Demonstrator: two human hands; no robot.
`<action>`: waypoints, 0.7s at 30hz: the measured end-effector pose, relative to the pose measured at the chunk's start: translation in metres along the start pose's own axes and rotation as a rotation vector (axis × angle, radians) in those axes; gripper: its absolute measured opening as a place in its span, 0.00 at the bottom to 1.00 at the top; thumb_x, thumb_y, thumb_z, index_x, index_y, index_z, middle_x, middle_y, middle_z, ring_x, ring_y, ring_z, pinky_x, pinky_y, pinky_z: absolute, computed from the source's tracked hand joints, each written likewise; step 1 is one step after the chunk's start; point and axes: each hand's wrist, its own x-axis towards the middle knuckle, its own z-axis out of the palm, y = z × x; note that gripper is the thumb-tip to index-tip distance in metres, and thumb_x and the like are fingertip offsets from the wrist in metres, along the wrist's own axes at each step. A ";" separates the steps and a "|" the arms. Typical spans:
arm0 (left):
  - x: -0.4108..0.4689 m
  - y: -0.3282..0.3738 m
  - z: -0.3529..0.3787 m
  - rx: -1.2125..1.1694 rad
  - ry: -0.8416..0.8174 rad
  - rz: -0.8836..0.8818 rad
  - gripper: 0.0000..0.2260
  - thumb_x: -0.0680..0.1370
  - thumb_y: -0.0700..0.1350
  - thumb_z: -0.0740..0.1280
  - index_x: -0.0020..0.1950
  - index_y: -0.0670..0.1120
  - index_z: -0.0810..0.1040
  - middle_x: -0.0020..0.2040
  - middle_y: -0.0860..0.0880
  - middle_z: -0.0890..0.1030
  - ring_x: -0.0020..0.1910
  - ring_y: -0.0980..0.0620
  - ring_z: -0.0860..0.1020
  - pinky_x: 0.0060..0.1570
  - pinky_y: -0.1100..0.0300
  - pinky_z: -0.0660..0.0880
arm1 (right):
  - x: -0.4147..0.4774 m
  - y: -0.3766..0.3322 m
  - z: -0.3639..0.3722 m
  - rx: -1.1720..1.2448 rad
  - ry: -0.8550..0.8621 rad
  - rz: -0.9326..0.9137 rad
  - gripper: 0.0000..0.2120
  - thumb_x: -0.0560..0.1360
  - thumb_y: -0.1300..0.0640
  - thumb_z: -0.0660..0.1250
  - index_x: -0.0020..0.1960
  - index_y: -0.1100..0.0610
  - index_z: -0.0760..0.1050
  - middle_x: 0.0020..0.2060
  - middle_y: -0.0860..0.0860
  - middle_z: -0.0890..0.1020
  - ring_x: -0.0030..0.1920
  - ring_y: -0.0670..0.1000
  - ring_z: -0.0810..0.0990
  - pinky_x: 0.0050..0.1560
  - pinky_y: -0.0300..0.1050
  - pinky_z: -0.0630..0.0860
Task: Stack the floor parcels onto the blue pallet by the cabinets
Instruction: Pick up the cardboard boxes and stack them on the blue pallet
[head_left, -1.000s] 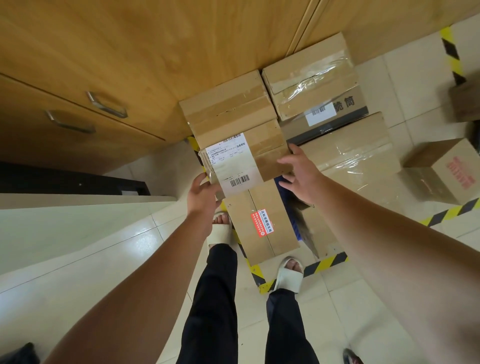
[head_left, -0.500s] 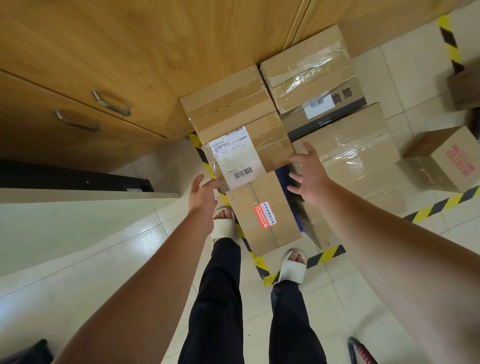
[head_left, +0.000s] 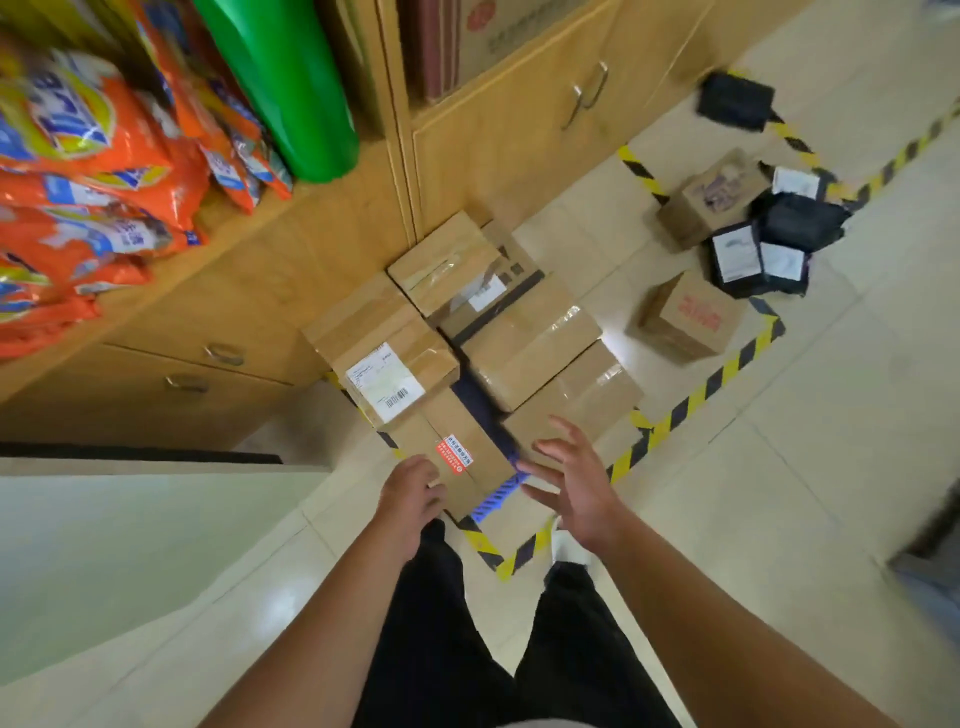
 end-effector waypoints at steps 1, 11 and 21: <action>-0.014 -0.005 0.013 0.013 -0.032 0.004 0.08 0.82 0.42 0.61 0.45 0.50 0.75 0.45 0.48 0.76 0.40 0.52 0.74 0.45 0.58 0.72 | -0.012 0.000 -0.018 0.019 0.011 -0.017 0.17 0.83 0.61 0.57 0.67 0.46 0.72 0.57 0.54 0.80 0.56 0.57 0.84 0.49 0.52 0.80; -0.101 -0.072 0.232 0.080 -0.078 0.190 0.14 0.82 0.43 0.62 0.66 0.41 0.73 0.44 0.46 0.78 0.44 0.48 0.78 0.54 0.52 0.74 | -0.063 -0.024 -0.274 0.295 0.006 -0.061 0.11 0.80 0.54 0.64 0.61 0.55 0.74 0.52 0.54 0.81 0.48 0.56 0.83 0.47 0.50 0.78; -0.146 -0.095 0.439 0.330 -0.228 0.255 0.08 0.81 0.41 0.61 0.60 0.44 0.75 0.54 0.42 0.79 0.49 0.46 0.80 0.45 0.54 0.78 | -0.063 -0.067 -0.472 0.595 0.099 -0.089 0.13 0.79 0.55 0.64 0.61 0.59 0.75 0.53 0.57 0.81 0.47 0.57 0.82 0.49 0.52 0.79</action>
